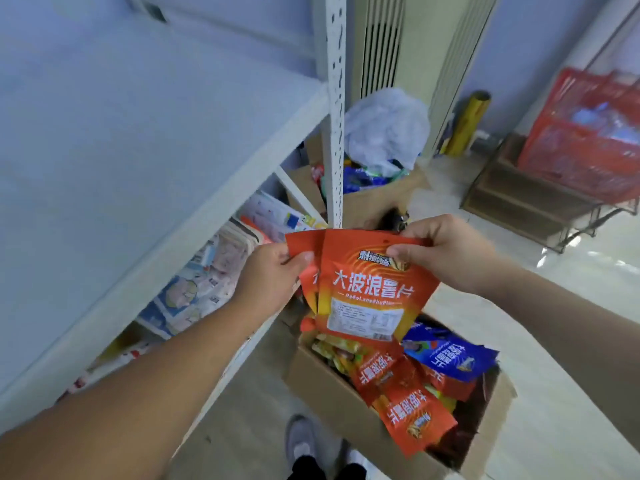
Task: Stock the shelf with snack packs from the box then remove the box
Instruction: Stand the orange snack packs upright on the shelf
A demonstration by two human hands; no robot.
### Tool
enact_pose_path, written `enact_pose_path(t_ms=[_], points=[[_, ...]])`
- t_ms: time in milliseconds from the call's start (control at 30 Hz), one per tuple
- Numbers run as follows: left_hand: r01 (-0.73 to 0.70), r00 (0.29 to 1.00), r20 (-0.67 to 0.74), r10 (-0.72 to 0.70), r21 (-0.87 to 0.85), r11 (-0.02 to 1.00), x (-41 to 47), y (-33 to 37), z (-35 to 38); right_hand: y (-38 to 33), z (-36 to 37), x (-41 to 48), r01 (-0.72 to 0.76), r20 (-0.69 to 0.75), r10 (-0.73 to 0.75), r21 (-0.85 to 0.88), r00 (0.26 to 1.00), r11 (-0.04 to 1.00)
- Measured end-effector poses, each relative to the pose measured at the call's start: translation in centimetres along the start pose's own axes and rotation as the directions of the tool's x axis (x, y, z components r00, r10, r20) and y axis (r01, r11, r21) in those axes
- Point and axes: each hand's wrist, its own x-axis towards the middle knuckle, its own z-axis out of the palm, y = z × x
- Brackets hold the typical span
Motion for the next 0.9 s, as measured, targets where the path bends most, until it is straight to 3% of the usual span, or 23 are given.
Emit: enact_pose_path(t_ms=[233, 433, 667, 900], points=[[-0.148, 0.978, -0.160, 0.134, -0.075, 0.986, -5.4, 13.2, -6.6, -13.8, -9.6, -5.2, 0.157, -0.068, -0.160, -0.048, 0.985, 0.987], [-0.227, 0.951, -0.250, 0.180, -0.171, 0.959, -10.2, 19.2, -15.1, -25.0, -12.2, -8.5, 0.341, -0.041, -0.347, -0.107, 0.937, 0.934], [-0.246, 0.871, -0.467, 0.152, -0.149, 0.958, -19.9, 20.9, -26.3, -37.1, -8.5, -11.5, 0.570, 0.074, -0.566, -0.172, 0.821, 0.804], [-0.183, 0.771, -0.634, 0.062, -0.127, 0.975, -30.9, 16.2, -35.3, -45.9, 1.8, -14.9, 0.716, 0.239, -0.675, -0.251, 0.698, 0.652]])
